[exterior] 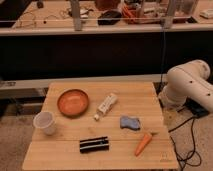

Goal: Push the eraser across the table

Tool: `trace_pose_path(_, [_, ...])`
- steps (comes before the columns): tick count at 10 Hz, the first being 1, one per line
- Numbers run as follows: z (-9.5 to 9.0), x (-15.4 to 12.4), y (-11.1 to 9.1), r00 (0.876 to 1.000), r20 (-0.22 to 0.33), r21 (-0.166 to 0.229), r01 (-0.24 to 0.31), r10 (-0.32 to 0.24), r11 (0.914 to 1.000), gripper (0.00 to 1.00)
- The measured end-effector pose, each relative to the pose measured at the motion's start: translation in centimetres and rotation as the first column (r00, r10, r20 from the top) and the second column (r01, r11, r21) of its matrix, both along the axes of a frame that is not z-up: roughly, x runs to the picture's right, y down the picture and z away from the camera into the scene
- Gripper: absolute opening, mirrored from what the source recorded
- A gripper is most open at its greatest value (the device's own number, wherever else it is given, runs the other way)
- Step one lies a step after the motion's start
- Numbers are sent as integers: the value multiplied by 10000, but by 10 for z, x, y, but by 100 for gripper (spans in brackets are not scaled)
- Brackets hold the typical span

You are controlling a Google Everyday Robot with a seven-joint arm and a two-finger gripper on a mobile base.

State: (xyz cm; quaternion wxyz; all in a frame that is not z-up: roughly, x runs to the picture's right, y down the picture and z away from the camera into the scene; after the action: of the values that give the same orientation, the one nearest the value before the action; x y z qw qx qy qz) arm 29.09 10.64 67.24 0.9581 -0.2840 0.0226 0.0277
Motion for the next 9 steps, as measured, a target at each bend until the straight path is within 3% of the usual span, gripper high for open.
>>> trace_pose_path(2, [1, -4, 4, 9999, 74, -12, 89, -89, 10000, 80])
trace_pose_path(6, [12, -46, 21, 9958, 577, -2, 714, -713, 9974, 80])
trace_pose_path(9, [12, -50, 31, 9918, 749, -7, 1036, -1033, 9946, 80])
